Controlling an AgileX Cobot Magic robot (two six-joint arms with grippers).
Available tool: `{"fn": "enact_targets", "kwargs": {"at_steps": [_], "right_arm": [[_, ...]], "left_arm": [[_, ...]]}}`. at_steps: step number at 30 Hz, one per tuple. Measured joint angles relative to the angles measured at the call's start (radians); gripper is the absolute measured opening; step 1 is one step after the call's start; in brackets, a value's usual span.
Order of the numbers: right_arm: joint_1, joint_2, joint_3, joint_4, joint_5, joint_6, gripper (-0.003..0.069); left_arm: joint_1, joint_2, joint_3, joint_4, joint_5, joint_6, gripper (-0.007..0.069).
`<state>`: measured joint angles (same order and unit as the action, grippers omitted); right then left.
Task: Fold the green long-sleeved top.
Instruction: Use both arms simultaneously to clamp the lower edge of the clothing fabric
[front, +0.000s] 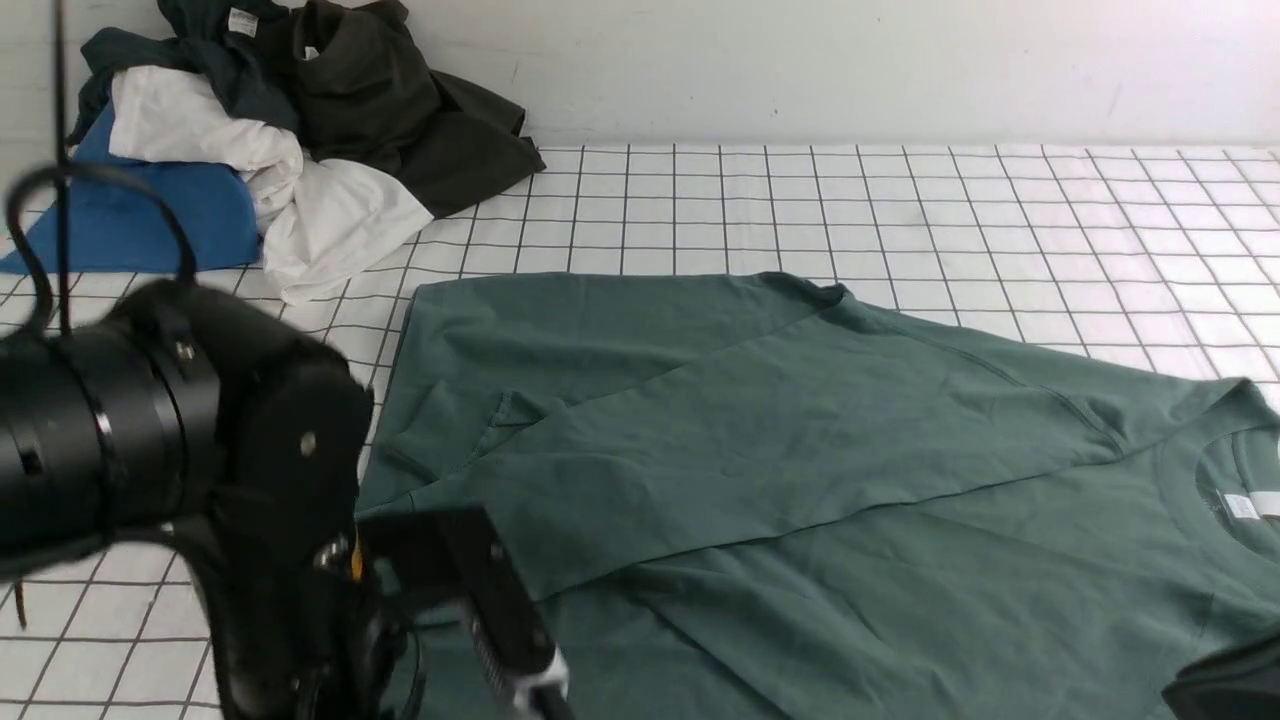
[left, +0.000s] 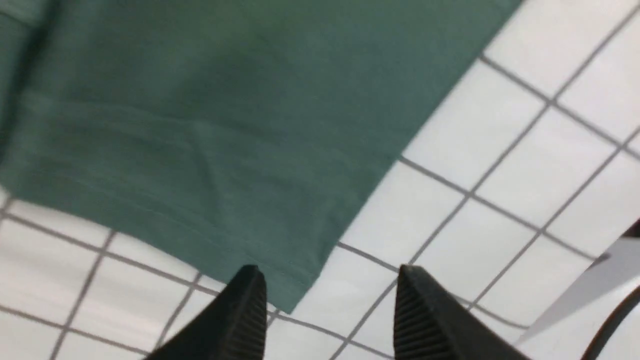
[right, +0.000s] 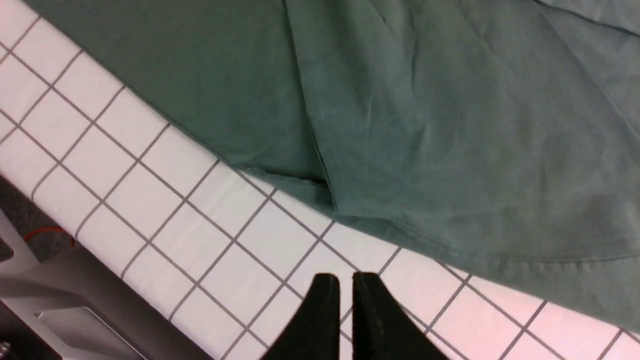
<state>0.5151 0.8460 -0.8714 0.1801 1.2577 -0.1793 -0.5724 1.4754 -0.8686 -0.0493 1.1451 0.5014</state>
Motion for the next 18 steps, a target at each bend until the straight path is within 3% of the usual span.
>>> {"fn": "enact_targets", "kwargs": {"at_steps": [7, 12, 18], "right_arm": [[0.000, -0.028, 0.025, -0.005, 0.000, -0.006, 0.0031], [0.000, -0.028, 0.025, -0.007, 0.000, -0.006, 0.0031], [0.000, -0.028, 0.025, -0.006, 0.000, -0.016, 0.0031]], "left_arm": [[-0.003, 0.054, 0.145, 0.001, -0.156, 0.192, 0.0316], [-0.003, 0.106, 0.178, 0.022, -0.258, 0.207, 0.0316], [-0.010, 0.138, 0.168, 0.063, -0.254, 0.204, 0.0306]]}}
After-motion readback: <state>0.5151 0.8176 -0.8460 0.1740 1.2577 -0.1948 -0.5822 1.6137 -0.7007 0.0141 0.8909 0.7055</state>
